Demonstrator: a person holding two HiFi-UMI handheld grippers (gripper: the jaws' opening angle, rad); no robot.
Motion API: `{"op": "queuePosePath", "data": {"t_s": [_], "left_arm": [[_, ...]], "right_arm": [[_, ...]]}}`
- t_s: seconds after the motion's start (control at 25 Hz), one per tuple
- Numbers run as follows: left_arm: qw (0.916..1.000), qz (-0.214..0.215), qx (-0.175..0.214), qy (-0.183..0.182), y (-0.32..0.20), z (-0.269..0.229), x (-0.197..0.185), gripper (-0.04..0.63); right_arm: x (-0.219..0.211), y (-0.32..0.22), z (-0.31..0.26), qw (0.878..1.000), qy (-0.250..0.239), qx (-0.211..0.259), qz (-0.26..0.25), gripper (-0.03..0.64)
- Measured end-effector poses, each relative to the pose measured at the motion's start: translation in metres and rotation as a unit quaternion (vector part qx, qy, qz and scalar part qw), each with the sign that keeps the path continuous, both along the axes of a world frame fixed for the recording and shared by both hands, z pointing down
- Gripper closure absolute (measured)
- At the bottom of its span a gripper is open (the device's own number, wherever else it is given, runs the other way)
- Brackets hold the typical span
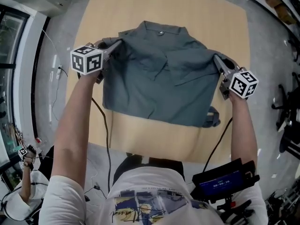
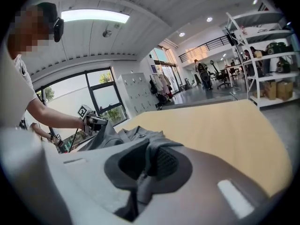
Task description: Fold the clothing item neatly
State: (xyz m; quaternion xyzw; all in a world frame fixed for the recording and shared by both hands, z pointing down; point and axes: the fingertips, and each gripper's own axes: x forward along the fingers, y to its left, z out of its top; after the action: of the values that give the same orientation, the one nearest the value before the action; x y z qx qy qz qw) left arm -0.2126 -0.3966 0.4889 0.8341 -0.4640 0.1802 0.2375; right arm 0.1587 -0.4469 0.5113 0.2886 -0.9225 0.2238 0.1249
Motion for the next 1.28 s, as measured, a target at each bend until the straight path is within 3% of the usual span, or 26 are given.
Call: {"op": "queuePosePath", "data": {"t_s": [0.28,0.56,0.68,0.84,1.28], "left_arm": [[0.9988,-0.017,-0.030,-0.034,0.001,0.020,-0.008,0.557],[0.9976,-0.016,-0.054,-0.040,-0.019,0.057,-0.011,0.429],[0.9976,-0.016,-0.049,-0.047,-0.012,0.052,-0.011,0.378],[0.9979,-0.009,-0.047,-0.042,-0.010,0.044,-0.012,0.331],[0.9968,-0.035,-0.064,-0.032,0.026,0.065,-0.030,0.324]], "right_arm": [[0.006,0.007,0.021,0.999,0.007,-0.037,-0.005,0.573],[0.008,-0.003,0.053,0.998,0.022,-0.054,-0.012,0.484],[0.014,0.008,0.046,0.999,0.010,-0.046,-0.009,0.426],[0.029,0.023,0.032,0.999,0.003,-0.034,0.006,0.408],[0.035,0.041,0.055,0.998,0.026,-0.057,0.009,0.408]]}}
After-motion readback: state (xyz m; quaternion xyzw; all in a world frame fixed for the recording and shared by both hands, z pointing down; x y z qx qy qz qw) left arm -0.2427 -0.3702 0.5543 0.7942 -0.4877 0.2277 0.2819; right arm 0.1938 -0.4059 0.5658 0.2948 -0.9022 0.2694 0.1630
